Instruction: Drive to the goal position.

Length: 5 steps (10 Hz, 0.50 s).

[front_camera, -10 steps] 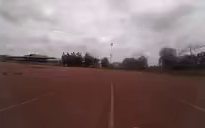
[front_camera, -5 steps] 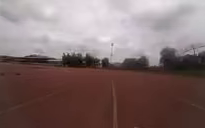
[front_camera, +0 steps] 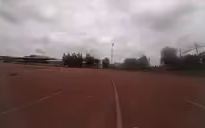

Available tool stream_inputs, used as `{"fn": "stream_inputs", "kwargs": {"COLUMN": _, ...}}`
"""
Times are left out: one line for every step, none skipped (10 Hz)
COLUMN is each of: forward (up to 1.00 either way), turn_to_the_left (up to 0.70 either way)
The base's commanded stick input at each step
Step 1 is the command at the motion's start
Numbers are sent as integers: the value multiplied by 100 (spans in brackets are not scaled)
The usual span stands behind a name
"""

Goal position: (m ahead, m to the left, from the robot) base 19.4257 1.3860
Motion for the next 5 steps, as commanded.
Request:
{"fn": "stream_inputs", "kwargs": {"forward": 70, "turn_to_the_left": 0}}
{"fn": "stream_inputs", "kwargs": {"forward": 70, "turn_to_the_left": 0}}
{"fn": "stream_inputs", "kwargs": {"forward": 70, "turn_to_the_left": 0}}
{"fn": "stream_inputs", "kwargs": {"forward": 70, "turn_to_the_left": 0}}
{"fn": "stream_inputs", "kwargs": {"forward": 70, "turn_to_the_left": 0}}
